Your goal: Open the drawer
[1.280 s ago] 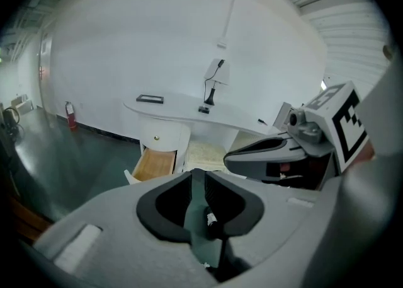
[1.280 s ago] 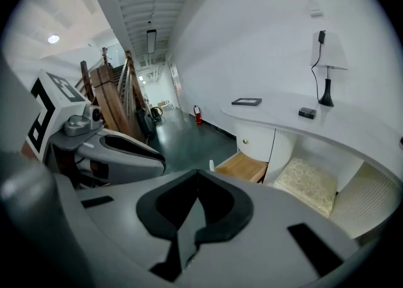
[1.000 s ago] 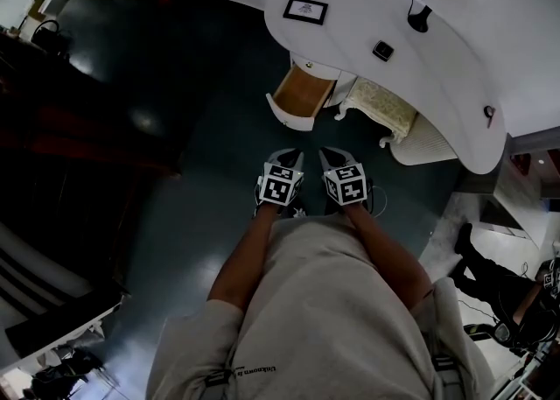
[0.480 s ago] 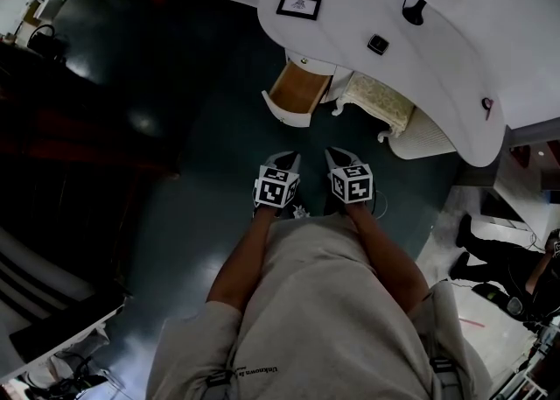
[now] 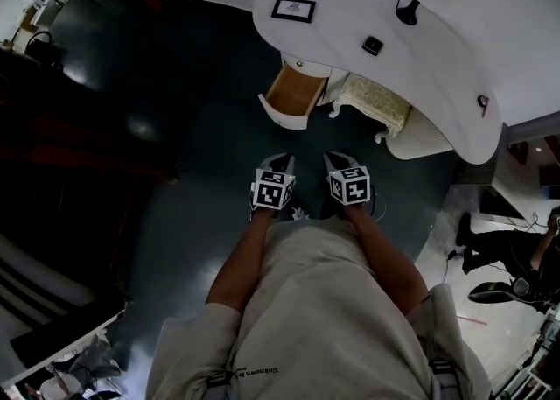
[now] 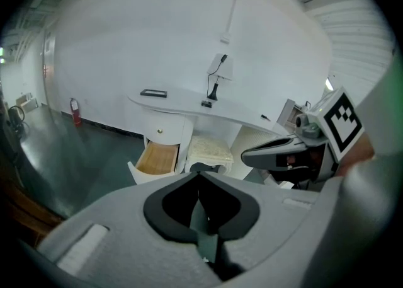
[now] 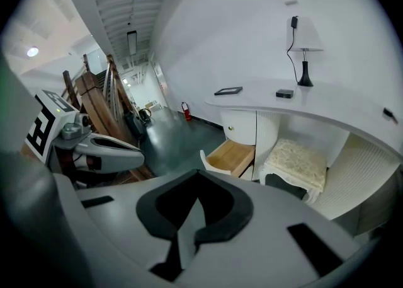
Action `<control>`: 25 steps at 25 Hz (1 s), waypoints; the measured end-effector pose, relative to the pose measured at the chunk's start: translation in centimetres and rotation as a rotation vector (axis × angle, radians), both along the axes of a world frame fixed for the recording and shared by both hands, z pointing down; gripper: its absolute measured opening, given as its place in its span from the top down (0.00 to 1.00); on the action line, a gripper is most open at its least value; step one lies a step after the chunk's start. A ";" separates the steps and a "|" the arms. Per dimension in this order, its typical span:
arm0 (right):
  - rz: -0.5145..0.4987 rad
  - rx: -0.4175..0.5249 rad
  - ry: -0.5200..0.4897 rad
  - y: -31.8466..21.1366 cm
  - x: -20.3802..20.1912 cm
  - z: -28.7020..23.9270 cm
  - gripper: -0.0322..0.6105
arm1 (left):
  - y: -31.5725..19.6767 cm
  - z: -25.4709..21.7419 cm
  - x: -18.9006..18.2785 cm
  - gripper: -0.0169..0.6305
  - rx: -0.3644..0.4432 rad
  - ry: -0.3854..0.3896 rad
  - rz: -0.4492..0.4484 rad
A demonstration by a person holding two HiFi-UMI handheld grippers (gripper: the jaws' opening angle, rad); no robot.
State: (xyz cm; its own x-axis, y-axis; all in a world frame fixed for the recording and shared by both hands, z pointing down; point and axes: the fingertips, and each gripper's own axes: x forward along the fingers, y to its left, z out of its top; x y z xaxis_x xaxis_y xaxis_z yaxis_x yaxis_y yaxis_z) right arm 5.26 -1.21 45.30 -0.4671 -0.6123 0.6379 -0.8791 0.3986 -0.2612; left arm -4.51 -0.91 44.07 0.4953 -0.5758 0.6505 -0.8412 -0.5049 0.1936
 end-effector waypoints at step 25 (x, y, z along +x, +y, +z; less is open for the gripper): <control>-0.042 0.043 -0.021 -0.2 -1.6 -0.8 0.93 | -0.1 -0.9 -1.1 0.96 0.049 -0.070 0.001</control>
